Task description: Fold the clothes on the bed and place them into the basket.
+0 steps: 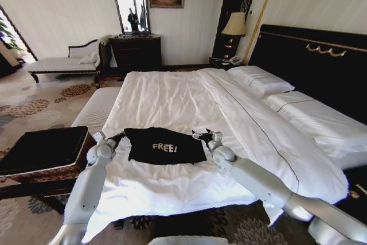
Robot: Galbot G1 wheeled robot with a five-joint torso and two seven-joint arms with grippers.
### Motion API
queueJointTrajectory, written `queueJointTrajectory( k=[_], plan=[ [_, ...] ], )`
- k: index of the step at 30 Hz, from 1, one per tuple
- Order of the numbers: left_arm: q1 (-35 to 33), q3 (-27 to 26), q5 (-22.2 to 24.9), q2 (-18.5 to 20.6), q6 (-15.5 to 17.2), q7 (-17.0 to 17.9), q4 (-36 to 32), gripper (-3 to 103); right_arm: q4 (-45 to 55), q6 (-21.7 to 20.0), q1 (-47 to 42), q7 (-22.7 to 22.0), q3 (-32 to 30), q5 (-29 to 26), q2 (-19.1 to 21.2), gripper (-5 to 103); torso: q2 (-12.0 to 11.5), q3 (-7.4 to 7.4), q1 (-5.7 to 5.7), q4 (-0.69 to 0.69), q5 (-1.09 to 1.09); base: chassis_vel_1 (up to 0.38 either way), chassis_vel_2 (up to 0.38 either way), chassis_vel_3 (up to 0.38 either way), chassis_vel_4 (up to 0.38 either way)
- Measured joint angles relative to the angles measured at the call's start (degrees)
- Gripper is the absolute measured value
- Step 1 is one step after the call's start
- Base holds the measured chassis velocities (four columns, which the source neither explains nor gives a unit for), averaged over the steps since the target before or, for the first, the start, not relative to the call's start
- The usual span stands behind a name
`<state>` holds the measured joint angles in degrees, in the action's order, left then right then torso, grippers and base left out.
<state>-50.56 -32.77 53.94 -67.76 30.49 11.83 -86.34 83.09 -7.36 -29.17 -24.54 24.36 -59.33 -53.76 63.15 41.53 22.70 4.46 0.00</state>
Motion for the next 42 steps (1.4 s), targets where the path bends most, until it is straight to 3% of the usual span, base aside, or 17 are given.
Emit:
queueJointTrajectory(
  k=[12, 16, 19, 23, 26, 28, 29, 32, 35, 37, 39, 41, 42],
  plan=[
    [0.2, -0.1, -0.3, -0.2, 0.5, 0.5, 0.3, 0, 2.3, -1.6, -1.7, -2.1, -1.5, -8.0, -0.7, 103, 0.0, 0.00, -0.01, 0.01, -0.01, 0.000, 0.000, 0.000, 0.000],
    [0.5, 0.0, -0.3, -0.1, 0.5, 0.5, 0.7, 0, 3.1, -4.1, -1.8, -4.3, -2.9, -14.0, -1.1, 86, 0.0, -0.01, -0.01, 0.01, 0.00, 0.000, 0.000, 0.000, 0.000],
    [0.6, 0.0, -0.3, -0.1, 0.5, 0.5, 0.8, 0, 2.6, -5.8, -1.1, -5.9, -3.0, -15.3, -1.5, 83, 0.0, 0.00, -0.01, 0.00, -0.01, 0.000, 0.000, 0.000, 0.000],
    [0.6, 0.0, -0.4, -0.2, 0.5, 0.5, 0.8, 0, 1.8, -7.6, -0.3, -7.2, -3.0, -16.6, -2.1, 89, 0.0, 0.00, -0.01, 0.00, -0.01, 0.000, 0.000, 0.000, 0.000],
    [0.6, 0.0, -0.4, -0.1, 0.5, 0.5, 0.8, 0, 0.7, -8.7, 0.5, -7.5, -2.7, -17.3, -2.9, 77, 0.0, 0.00, -0.01, 0.00, 0.00, 0.000, 0.000, 0.000, 0.000],
    [0.7, 0.0, -0.4, -0.1, 0.5, 0.5, 0.8, 0, 0.6, -8.7, 0.5, -7.5, -2.7, -17.3, -2.9, 77, 0.0, 0.00, -0.01, 0.00, 0.00, 0.000, 0.000, 0.000, 0.000],
    [0.7, -0.1, -0.4, 0.0, 0.4, 0.5, 0.9, 0, 0.1, -8.7, 0.8, -7.5, -2.5, -17.3, -3.3, 66, 0.0, 0.00, -0.01, 0.00, -0.01, 0.000, 0.000, 0.000, 0.000],
    [0.8, -0.1, -0.4, 0.0, 0.4, 0.5, 1.0, 0, -0.3, -8.8, 1.0, -7.2, -2.3, -17.3, -3.6, 60, 0.0, 0.00, -0.01, 0.00, -0.01, 0.000, 0.000, 0.000, 0.000],
    [1.1, -0.1, -0.4, -0.2, 0.4, 0.5, 1.2, 0, -0.7, -8.9, 1.3, -6.8, -1.9, -17.1, -4.0, 44, 0.0, 0.00, -0.01, 0.00, 0.00, 0.000, 0.000, 0.000, 0.000],
    [1.3, 0.0, -0.4, -0.2, 0.3, 0.5, 1.2, 0, -0.9, -8.9, 1.4, -6.6, -1.8, -17.1, -4.0, 44, 0.0, 0.00, -0.01, 0.00, 0.00, 0.000, 0.000, 0.000, 0.000],
    [1.4, 0.1, -0.4, -0.4, 0.3, 0.6, 1.3, 0, -1.4, -8.6, 1.6, -5.6, -1.7, -16.1, -4.3, 28, 0.0, 0.00, -0.01, 0.00, -0.01, 0.000, 0.000, 0.000, 0.000],
    [1.5, 0.1, -0.4, -0.5, 0.3, 0.6, 1.3, 0, -1.7, -8.3, 1.7, -5.2, -1.6, -15.6, -4.4, 28, 0.0, 0.00, -0.01, 0.00, 0.00, 0.000, 0.000, 0.000, 0.000],
    [1.5, 0.1, -0.4, -0.5, 0.3, 0.6, 1.3, 0, -1.8, -8.2, 1.7, -5.1, -1.6, -15.6, -4.4, 22, 0.0, 0.00, -0.01, 0.00, 0.00, 0.000, 0.000, 0.000, 0.000]
  ],
)
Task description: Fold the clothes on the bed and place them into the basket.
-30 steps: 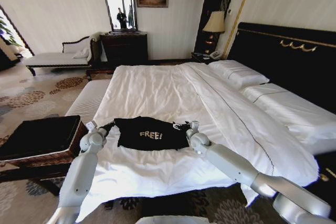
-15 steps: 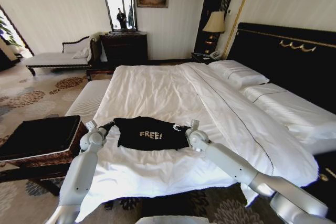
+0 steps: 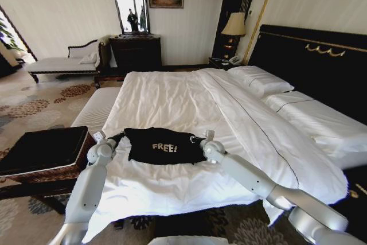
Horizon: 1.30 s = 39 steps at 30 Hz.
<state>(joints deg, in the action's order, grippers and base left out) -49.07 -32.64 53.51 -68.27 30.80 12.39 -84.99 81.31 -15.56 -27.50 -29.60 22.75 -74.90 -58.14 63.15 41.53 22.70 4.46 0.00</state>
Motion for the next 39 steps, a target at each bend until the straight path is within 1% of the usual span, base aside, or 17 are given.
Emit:
queueJointTrajectory(
  k=[1, 2, 3, 5, 14, 17, 18, 19, 23, 27, 29, 32, 34, 35, 37, 38, 39],
  plan=[
    [0.0, 0.0, 0.0, -0.1, 0.0, 0.0, 0.0, 0, -0.2, 0.2, 0.0, 0.3, 0.0, 0.2, 0.0, 22, 0.0, 0.00, 0.00, 0.00, 0.00, 0.000, 0.000, 0.000, 0.000],
    [0.0, 0.1, 0.0, -0.1, 0.0, 0.0, 0.0, 0, -0.2, 0.4, 0.0, 0.6, 0.0, 0.3, 0.0, 12, 0.0, 0.00, 0.00, 0.00, 0.00, 0.000, 0.000, 0.000, 0.000],
    [0.0, 0.1, 0.0, -0.1, 0.0, 0.1, 0.0, 0, -0.2, 0.5, 0.0, 0.8, 0.0, 0.4, 0.1, 6, 0.0, 0.00, 0.00, 0.00, 0.00, 0.000, 0.000, 0.000, 0.000],
    [0.0, 0.1, 0.0, -0.1, 0.0, 0.1, -0.1, 0, -0.2, 0.9, 0.0, 1.1, 0.0, 0.6, 0.1, 2, 0.0, 0.00, 0.00, 0.00, 0.00, 0.000, 0.000, 0.000, 0.000],
    [-0.2, 0.2, 1.0, 0.4, -1.1, -0.2, -2.0, 0, 0.6, 8.0, -1.2, 5.6, -2.2, 5.0, 0.7, 0, 0.0, 0.01, 0.00, 0.01, 0.00, 0.000, 0.000, 0.000, 0.000],
    [-0.1, -0.6, 6.3, 2.4, -3.0, -0.2, -6.6, 0, 6.6, 14.8, -2.5, 10.5, -7.1, 7.8, 2.8, 0, 0.0, 0.00, 0.00, 0.01, 0.00, 0.000, 0.000, 0.000, 0.000],
    [-0.1, -0.6, 6.3, 2.4, -3.0, -0.2, -6.6, 0, 6.6, 14.8, -2.5, 10.5, -7.1, 7.8, 2.8, 0, 0.0, 0.00, 0.00, 0.01, 0.00, 0.000, 0.000, 0.000, 0.000],
    [0.2, -0.7, 8.0, 3.4, -3.6, -0.2, -8.5, 0, 9.2, 16.9, -2.7, 12.3, -8.6, 8.2, 4.0, 0, 0.0, 0.00, 0.00, 0.00, 0.00, 0.000, 0.000, 0.000, 0.000],
    [2.4, -0.6, 12.9, 7.5, -5.8, -0.1, -14.9, 0, 15.7, 20.4, -1.6, 15.7, -12.2, 7.2, 7.7, 0, 0.0, 0.00, -0.01, 0.00, 0.00, 0.000, 0.000, 0.000, 0.000],
    [5.3, -0.3, 16.5, 10.0, -6.4, 1.2, -17.9, 0, 18.3, 21.4, 0.1, 16.7, -14.1, 5.6, 9.4, 0, 0.0, 0.00, 0.00, 0.01, 0.01, 0.000, 0.000, 0.000, 0.000],
    [9.9, -0.1, 21.3, 13.3, -6.5, 3.8, -21.1, 0, 21.9, 22.2, 3.7, 17.2, -16.4, 2.4, 11.9, 0, 0.0, 0.00, 0.00, 0.02, 0.01, 0.000, 0.000, 0.000, 0.000],
    [12.7, -0.1, 23.9, 15.7, -6.5, 5.3, -23.2, 0, 24.5, 22.6, 6.6, 17.3, -18.0, 0.2, 13.6, 0, 0.0, 0.00, 0.01, 0.01, 0.01, 0.000, 0.000, 0.000, 0.000],
    [14.7, -0.3, 25.9, 18.0, -6.4, 6.1, -25.3, 0, 26.8, 22.9, 9.5, 17.5, -19.6, -1.9, 15.4, 0, 0.0, 0.00, 0.01, 0.00, 0.00, 0.000, 0.000, 0.000, 0.000],
    [16.0, -1.1, 28.3, 20.7, -6.5, 6.6, -27.6, 0, 29.2, 23.1, 12.0, 18.0, -21.3, -3.9, 17.6, 0, 0.0, 0.00, 0.01, 0.00, -0.01, 0.000, 0.000, 0.000, 0.000],
    [16.1, -1.2, 28.7, 21.0, -6.6, 6.6, -27.9, 0, 29.3, 23.1, 12.2, 18.1, -21.4, -4.0, 17.7, 0, 0.0, 0.00, 0.01, 0.00, -0.01, 0.000, 0.000, 0.000, 0.000],
    [16.7, -2.5, 31.4, 23.9, -6.8, 6.8, -30.4, 0, 32.0, 23.2, 13.8, 19.1, -23.9, -6.3, 20.4, 0, 0.0, -0.01, 0.00, -0.01, 0.00, 0.000, 0.000, 0.000, 0.000],
    [16.7, -2.8, 32.0, 24.4, -7.0, 7.0, -31.0, 0, 32.5, 23.2, 13.9, 19.3, -24.3, -6.7, 20.8, 0, 0.0, -0.02, 0.00, -0.01, 0.00, 0.000, 0.000, 0.000, 0.000]
  ],
)
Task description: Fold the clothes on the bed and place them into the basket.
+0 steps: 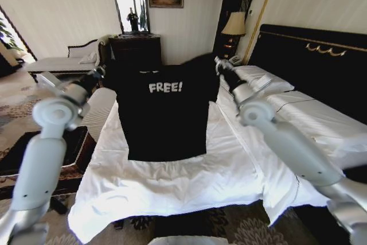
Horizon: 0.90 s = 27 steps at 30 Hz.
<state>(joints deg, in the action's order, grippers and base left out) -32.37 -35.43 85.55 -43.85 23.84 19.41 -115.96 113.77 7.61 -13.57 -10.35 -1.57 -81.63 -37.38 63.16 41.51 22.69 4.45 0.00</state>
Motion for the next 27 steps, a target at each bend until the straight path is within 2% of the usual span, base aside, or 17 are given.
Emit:
queueJointTrajectory(
  k=[2, 3, 5, 8, 9, 10, 12, 13, 15, 16, 17, 18, 19, 20, 23, 27],
  plan=[
    [-1.9, -4.2, 4.5, 4.9, -0.4, 0.4, -5.0, 0, 5.7, 0.0, -1.4, 0.9, -5.8, -4.1, 4.9, 0, 0.0, 0.00, 0.00, 0.01, -0.01, 0.000, 0.000, 0.000, 0.000],
    [-1.9, -4.2, 4.5, 4.9, -0.4, 0.4, -5.0, 0, 5.7, 0.0, -1.4, 0.9, -5.8, -4.1, 4.9, 0, 0.0, 0.00, 0.00, 0.01, -0.01, 0.000, 0.000, 0.000, 0.000],
    [-4.6, -7.2, 5.8, 7.2, -0.4, 0.6, -7.9, 0, 9.4, 0.0, -5.1, 1.1, -10.3, -5.5, 7.8, 0, 0.0, 0.00, -0.01, 0.02, 0.01, 0.000, 0.000, 0.000, 0.000],
    [-14.5, -15.4, 7.5, 10.3, -0.1, 0.7, -14.6, 0, 17.1, 0.2, -19.6, 1.3, -22.5, -4.1, 12.1, 0, 0.0, -0.01, -0.01, 0.01, 0.01, 0.000, 0.000, 0.000, 0.000],
    [-14.5, -15.4, 7.5, 10.3, -0.1, 0.7, -14.6, 0, 17.1, 0.2, -19.6, 1.3, -22.5, -4.1, 12.1, 0, 0.0, -0.01, -0.01, 0.01, 0.01, 0.000, 0.000, 0.000, 0.000],
    [-18.9, -18.4, 9.1, 10.5, 0.9, 1.0, -17.7, 0, 21.0, -0.8, -28.8, 0.3, -29.5, -3.5, 12.9, 0, 0.0, 0.00, -0.02, -0.01, -0.02, 0.000, 0.000, 0.000, 0.000],
    [-23.1, -22.4, 12.0, 10.4, 1.9, 1.9, -20.9, 0, 25.4, -2.5, -36.3, -3.0, -34.6, -3.6, 12.9, 0, 0.0, 0.01, -0.01, 0.03, 0.01, 0.000, 0.000, 0.000, 0.000],
    [-23.1, -22.4, 12.0, 10.4, 1.9, 1.9, -20.9, 0, 25.4, -2.5, -36.3, -3.0, -34.6, -3.6, 12.9, 0, 0.0, 0.01, -0.01, 0.03, 0.01, 0.000, 0.000, 0.000, 0.000],
    [-27.6, -29.1, 16.6, 10.2, 3.1, 3.1, -24.8, 0, 29.8, -4.8, -43.3, -8.5, -41.0, -6.1, 12.8, 0, 0.0, 0.00, -0.01, 0.02, 0.00, 0.000, 0.000, 0.000, 0.000],
    [-27.8, -29.6, 16.9, 10.2, 3.1, 3.1, -25.1, 0, 29.9, -4.9, -43.6, -8.9, -41.4, -6.4, 12.9, 0, 0.0, 0.00, -0.02, 0.01, 0.00, 0.000, 0.000, 0.000, 0.000],
    [-28.6, -32.3, 19.3, 10.6, 3.3, 3.7, -26.1, 0, 30.2, -5.2, -44.6, -10.2, -43.6, -8.0, 13.4, 0, 0.0, 0.00, -0.02, -0.01, 0.01, 0.000, 0.000, 0.000, 0.000],
    [-28.7, -37.0, 24.8, 11.9, 3.4, 4.5, -27.3, 0, 30.4, -5.6, -44.4, -11.8, -48.3, -12.6, 15.1, 0, 0.0, 0.00, -0.02, -0.01, 0.01, 0.000, 0.000, 0.000, 0.000],
    [-28.7, -37.0, 24.8, 11.9, 3.4, 4.5, -27.3, 0, 30.4, -5.6, -44.4, -11.8, -48.3, -12.6, 15.1, 0, 0.0, 0.00, -0.02, -0.01, 0.01, 0.000, 0.000, 0.000, 0.000],
    [-28.5, -39.7, 28.5, 13.0, 3.4, 5.2, -27.6, 0, 30.4, -5.8, -43.7, -12.4, -51.5, -15.8, 16.5, 0, 0.0, 0.00, -0.02, -0.01, 0.00, 0.000, 0.000, 0.000, 0.000],
    [-27.7, -45.8, 35.1, 16.6, 3.6, 6.2, -26.8, 0, 30.3, -6.8, -41.2, -13.9, -60.6, -24.8, 21.1, 0, 0.0, 0.01, 0.00, 0.01, 0.00, 0.000, 0.000, 0.000, 0.000],
    [-27.0, -45.8, 35.6, 17.9, 5.1, 7.0, -25.0, 0, 30.2, -9.8, -39.8, -16.4, -63.3, -28.6, 23.0, 0, 0.0, 0.00, -0.01, 0.02, -0.02, 0.000, 0.000, 0.000, 0.000]
  ],
)
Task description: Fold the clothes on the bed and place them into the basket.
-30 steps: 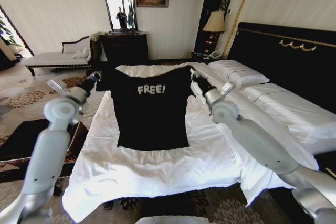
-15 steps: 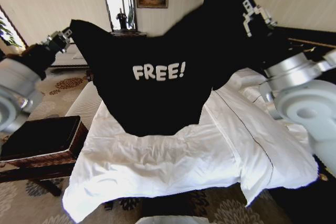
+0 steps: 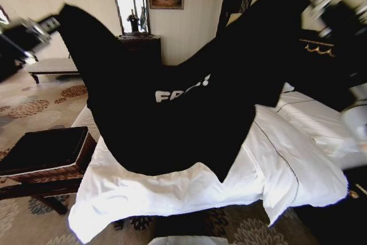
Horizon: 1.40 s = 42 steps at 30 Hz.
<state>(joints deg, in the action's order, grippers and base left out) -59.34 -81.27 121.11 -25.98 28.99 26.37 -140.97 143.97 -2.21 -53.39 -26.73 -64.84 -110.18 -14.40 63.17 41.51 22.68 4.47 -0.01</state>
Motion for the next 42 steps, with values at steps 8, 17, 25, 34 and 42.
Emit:
queueJointTrajectory(
  k=[8, 17, 25, 34, 42],
  plan=[
    [-0.1, 28.1, -27.1, -7.3, 10.6, 1.1, 8.3, 0, -2.3, -13.2, -1.2, -11.5, 27.2, 7.5, -10.6, 0, 0.0, 0.03, 0.02, -0.02, 0.01, 0.000, 0.000, 0.000, 0.000],
    [10.6, 67.3, -59.5, -24.8, 9.2, -4.0, 38.4, 0, -30.5, -18.9, 5.8, -14.8, 60.8, 26.4, -28.3, 0, 0.0, 0.04, 0.05, -0.01, 0.02, 0.000, 0.000, 0.000, 0.000],
    [15.3, 73.1, -65.9, -33.4, 6.1, -6.2, 52.7, 0, -46.4, -16.8, 11.0, -11.5, 68.5, 35.2, -36.1, 0, 0.0, 0.02, 0.03, -0.01, 0.02, 0.000, 0.000, 0.000, 0.000],
    [15.2, 69.7, -64.4, -34.6, 0.4, -8.9, 55.0, 0, -56.7, -12.0, 16.2, -7.2, 71.7, 40.4, -41.2, 0, 0.0, 0.01, 0.01, -0.01, 0.01, 0.000, 0.000, 0.000, 0.000],
    [14.5, 70.0, -69.3, -35.9, -0.6, -11.0, 59.2, 0, -62.2, -10.7, 16.7, -6.9, 73.3, 45.2, -43.8, 0, 0.0, 0.01, 0.02, -0.01, 0.00, 0.000, 0.000, 0.000, 0.000]
  ],
)
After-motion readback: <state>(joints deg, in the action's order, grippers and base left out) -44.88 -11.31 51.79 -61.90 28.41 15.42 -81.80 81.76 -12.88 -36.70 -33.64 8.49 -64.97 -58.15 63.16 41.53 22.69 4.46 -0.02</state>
